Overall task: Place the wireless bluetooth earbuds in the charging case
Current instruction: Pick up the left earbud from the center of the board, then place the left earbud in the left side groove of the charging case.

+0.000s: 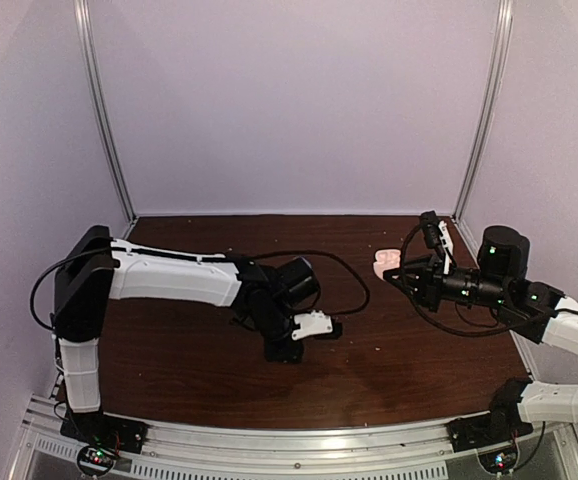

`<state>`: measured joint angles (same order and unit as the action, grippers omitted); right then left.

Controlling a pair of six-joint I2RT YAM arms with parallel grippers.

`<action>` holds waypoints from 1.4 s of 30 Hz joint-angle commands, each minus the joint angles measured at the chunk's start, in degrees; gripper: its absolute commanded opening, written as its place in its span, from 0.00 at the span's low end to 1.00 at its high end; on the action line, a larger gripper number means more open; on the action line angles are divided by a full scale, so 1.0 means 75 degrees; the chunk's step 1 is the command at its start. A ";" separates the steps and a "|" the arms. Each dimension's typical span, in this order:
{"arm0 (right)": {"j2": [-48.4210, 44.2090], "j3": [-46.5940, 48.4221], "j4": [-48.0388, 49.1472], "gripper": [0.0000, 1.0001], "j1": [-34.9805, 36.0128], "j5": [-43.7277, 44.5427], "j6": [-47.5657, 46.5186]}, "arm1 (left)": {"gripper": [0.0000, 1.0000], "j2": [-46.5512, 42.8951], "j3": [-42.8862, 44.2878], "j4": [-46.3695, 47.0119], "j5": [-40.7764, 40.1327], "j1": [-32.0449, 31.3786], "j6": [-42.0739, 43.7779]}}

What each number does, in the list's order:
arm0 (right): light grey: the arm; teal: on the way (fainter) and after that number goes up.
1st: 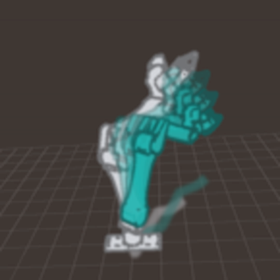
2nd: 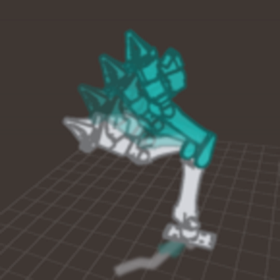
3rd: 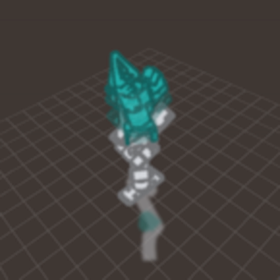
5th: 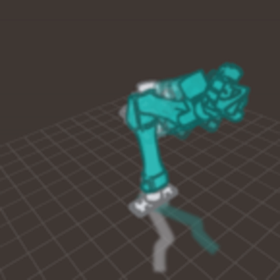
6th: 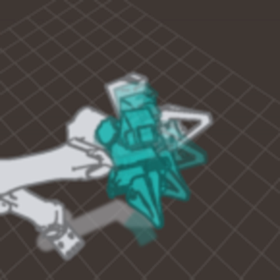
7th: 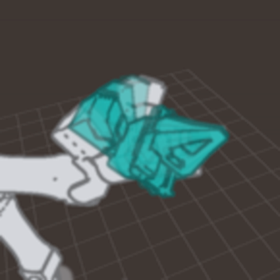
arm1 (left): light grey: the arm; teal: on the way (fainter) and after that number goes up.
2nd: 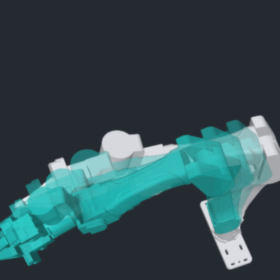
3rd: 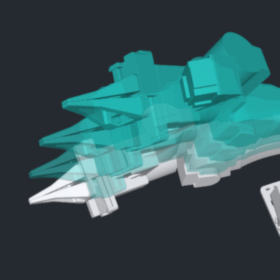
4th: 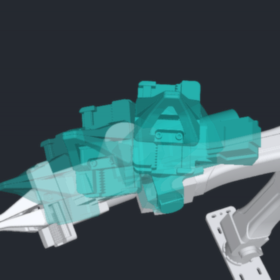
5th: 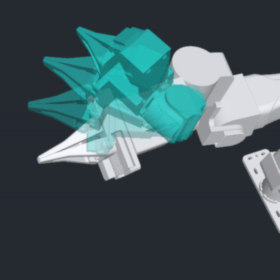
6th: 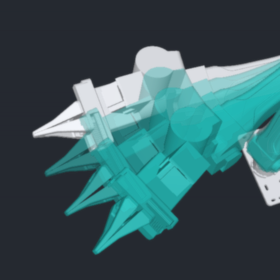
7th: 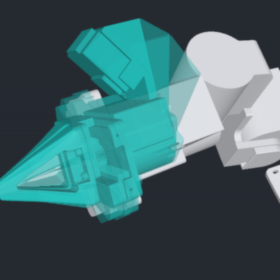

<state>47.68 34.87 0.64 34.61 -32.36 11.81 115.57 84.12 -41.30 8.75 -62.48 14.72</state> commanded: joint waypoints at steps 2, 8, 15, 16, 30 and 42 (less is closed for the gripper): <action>0.0085 0.0177 0.0154 0.00 -0.0054 0.0093 0.0022 | 0.10 -0.1463 0.0117 0.1411 0.1123 0.1008 -0.1350; 0.0586 0.0388 0.0573 0.00 -0.0053 0.0054 0.0172 | 0.11 -0.2712 -0.0205 0.3042 0.1710 0.1876 -0.2876; 0.1254 0.0751 0.1329 0.00 -0.0027 -0.0151 0.0463 | 0.13 -0.4006 -0.0895 0.4800 0.1809 0.1958 -0.3361; 0.1338 0.0777 0.1469 0.00 -0.0022 -0.0188 0.0518 | 0.13 -0.4172 -0.1013 0.5014 0.1745 0.1956 -0.3384; 0.2078 0.0954 0.3081 0.00 0.1066 -0.0070 0.0117 | 0.13 -0.5276 -0.2513 0.7038 0.0116 0.0875 -0.2406; 0.1970 0.0599 0.3977 0.00 0.2286 0.1048 -0.2082 | 0.12 -0.5079 -0.2716 0.8099 -0.0010 -0.0011 -0.1713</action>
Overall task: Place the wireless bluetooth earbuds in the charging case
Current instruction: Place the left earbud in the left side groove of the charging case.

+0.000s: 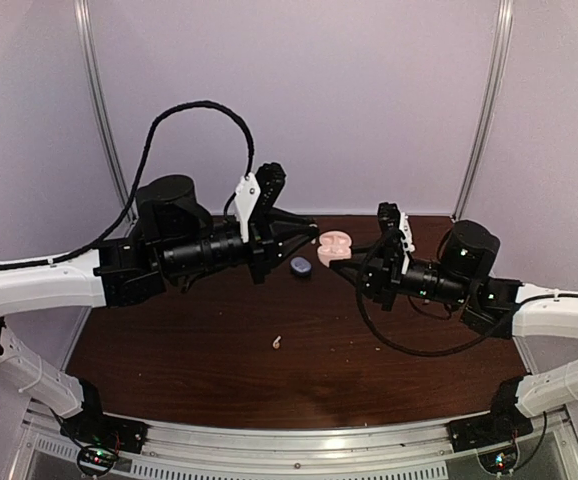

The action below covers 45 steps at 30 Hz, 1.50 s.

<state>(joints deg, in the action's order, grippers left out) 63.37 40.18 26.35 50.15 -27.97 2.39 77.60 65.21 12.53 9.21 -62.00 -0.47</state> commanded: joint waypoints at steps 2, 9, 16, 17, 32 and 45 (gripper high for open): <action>-0.0161 -0.0151 0.0625 0.00 0.0308 0.0623 -0.0979 | 0.12 -0.0056 -0.0277 0.1031 -0.0043 -0.0099 0.0362; -0.0228 -0.0248 0.0799 0.00 0.0470 0.0962 -0.1290 | 0.11 -0.0081 -0.0400 0.1234 0.0300 -0.0168 0.0521; -0.0190 -0.0206 0.0817 0.00 0.0567 0.0896 -0.1519 | 0.10 0.0005 -0.0401 0.1387 0.0630 -0.0183 0.0577; -0.0178 -0.0186 0.0802 0.00 0.0573 0.0877 -0.1521 | 0.10 0.0029 -0.0391 0.1387 0.0661 -0.0183 0.0578; -0.0024 0.0158 0.0599 0.00 0.0672 0.0652 -0.1326 | 0.09 0.0219 -0.0259 0.1341 0.0775 -0.0206 0.0716; -0.0024 0.0127 0.0925 0.00 0.0690 0.0667 -0.1014 | 0.09 0.0367 -0.0251 0.1288 0.0991 -0.0250 0.0756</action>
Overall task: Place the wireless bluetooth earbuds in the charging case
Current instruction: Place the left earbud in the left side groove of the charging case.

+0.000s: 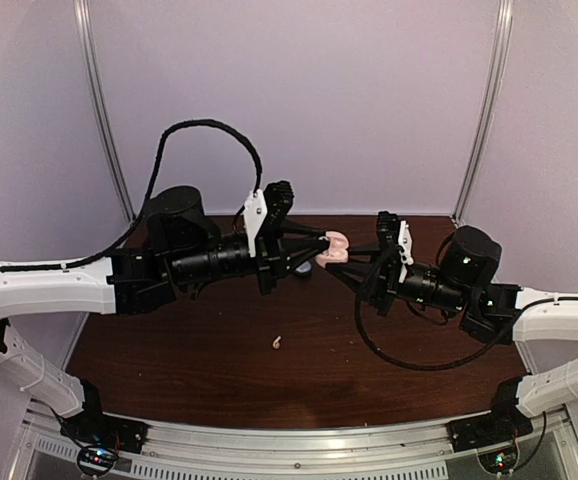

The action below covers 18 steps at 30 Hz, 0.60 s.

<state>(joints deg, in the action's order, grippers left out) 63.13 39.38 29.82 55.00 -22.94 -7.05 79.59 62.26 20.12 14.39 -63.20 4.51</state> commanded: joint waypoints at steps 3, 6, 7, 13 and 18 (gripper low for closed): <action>0.0025 0.0212 0.0617 0.00 0.0038 -0.0012 0.0389 | 0.09 0.0099 0.0114 0.0271 0.0419 -0.0091 0.0117; 0.0037 0.0199 0.0758 0.00 0.0036 -0.0012 0.0517 | 0.09 0.0084 0.0073 0.0269 0.0523 -0.0104 0.0139; 0.0042 0.0199 0.0784 0.00 0.0030 -0.0002 0.0553 | 0.09 0.0070 0.0058 0.0270 0.0540 -0.0099 0.0138; 0.0129 0.0211 0.0993 0.00 0.0037 -0.0029 0.0731 | 0.08 0.0008 -0.0015 0.0426 0.0507 -0.0105 0.0093; 0.0172 0.0190 0.1235 0.00 0.0026 0.0046 0.0939 | 0.08 -0.0041 -0.0137 0.0561 0.0572 -0.0103 0.0037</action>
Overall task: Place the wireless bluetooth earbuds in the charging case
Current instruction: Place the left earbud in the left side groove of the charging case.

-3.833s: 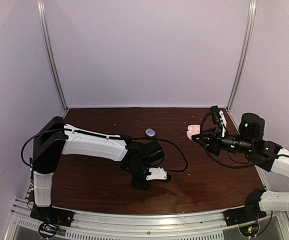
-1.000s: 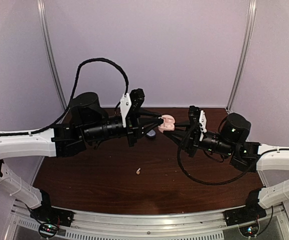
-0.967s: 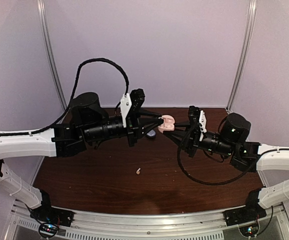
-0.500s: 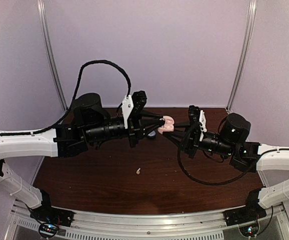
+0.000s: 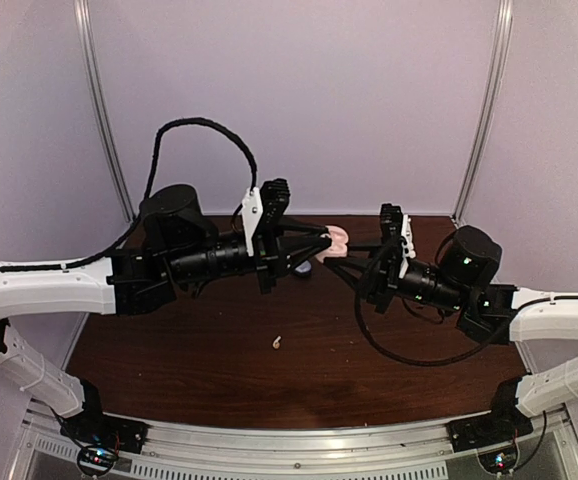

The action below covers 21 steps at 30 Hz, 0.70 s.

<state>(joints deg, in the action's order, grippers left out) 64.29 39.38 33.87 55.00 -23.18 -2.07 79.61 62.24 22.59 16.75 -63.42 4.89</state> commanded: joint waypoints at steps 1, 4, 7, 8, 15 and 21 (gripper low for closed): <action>0.0019 0.0188 0.0750 0.00 0.0015 0.0073 0.0275 | 0.08 -0.0035 -0.0135 0.0209 0.0235 -0.0071 -0.0018; -0.0003 0.0191 0.0836 0.00 0.0014 0.0015 0.0275 | 0.08 -0.0026 -0.0141 0.0082 0.0163 -0.0070 -0.0017; -0.0057 0.0211 0.0823 0.00 0.0014 -0.0081 0.0275 | 0.09 -0.0033 -0.0153 -0.0065 0.0114 -0.0075 -0.0018; -0.0074 0.0227 0.0808 0.00 0.0014 -0.0111 0.0275 | 0.09 -0.0033 -0.0160 -0.0102 0.0093 -0.0068 -0.0010; -0.0149 0.0327 0.0657 0.00 0.0014 -0.0321 0.0229 | 0.15 -0.0018 -0.0118 -0.0527 0.0087 -0.0075 0.0201; -0.0182 0.0319 0.0629 0.00 0.0008 -0.0312 0.0229 | 0.19 0.0062 0.0103 -0.1006 -0.0112 -0.0075 0.0388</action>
<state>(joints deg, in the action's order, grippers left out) 64.40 39.38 35.29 54.92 -24.29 -0.82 79.46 62.22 20.53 16.69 -63.44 6.52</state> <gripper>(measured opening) 0.212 0.177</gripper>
